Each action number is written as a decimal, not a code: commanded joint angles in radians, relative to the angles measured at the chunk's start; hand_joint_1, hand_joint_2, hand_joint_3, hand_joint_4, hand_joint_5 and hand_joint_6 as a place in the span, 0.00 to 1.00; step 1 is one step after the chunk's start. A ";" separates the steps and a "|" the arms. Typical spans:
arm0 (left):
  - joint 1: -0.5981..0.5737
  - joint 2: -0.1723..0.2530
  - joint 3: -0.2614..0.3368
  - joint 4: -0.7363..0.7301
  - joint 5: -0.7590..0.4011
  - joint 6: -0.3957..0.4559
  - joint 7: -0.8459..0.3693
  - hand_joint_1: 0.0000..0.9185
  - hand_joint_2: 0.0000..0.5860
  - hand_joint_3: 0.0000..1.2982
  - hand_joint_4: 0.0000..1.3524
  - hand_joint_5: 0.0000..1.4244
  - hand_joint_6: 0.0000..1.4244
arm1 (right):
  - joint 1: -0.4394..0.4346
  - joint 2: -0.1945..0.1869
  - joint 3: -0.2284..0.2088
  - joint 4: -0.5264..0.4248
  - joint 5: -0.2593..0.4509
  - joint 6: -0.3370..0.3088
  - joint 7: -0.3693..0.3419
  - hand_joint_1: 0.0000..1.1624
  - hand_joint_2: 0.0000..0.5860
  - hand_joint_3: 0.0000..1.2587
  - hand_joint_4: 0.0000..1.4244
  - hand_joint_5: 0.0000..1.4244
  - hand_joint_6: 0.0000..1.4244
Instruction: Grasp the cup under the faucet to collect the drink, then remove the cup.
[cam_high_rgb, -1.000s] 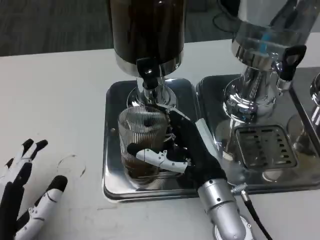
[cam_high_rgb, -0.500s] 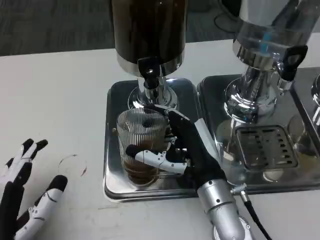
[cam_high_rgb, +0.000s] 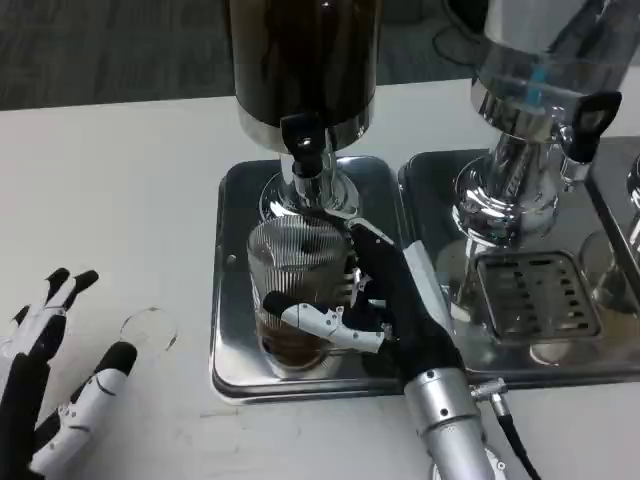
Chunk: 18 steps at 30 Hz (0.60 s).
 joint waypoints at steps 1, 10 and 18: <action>0.000 0.011 -0.010 0.011 -0.003 0.002 -0.016 0.00 0.37 0.11 0.00 0.03 0.00 | 0.019 -0.014 -0.004 -0.050 -0.031 -0.009 -0.044 0.87 0.24 0.34 0.40 0.63 0.94; -0.014 0.031 -0.025 0.000 0.020 0.015 -0.041 0.00 0.36 0.09 0.00 0.02 0.00 | 0.107 -0.069 -0.008 -0.186 -0.072 -0.005 -0.052 0.88 0.24 0.34 0.40 0.63 0.94; -0.053 0.089 -0.063 0.007 0.073 0.001 -0.052 0.00 0.36 0.08 0.00 0.01 0.00 | 0.133 -0.071 -0.011 -0.221 -0.078 0.002 -0.060 0.88 0.23 0.35 0.40 0.63 0.94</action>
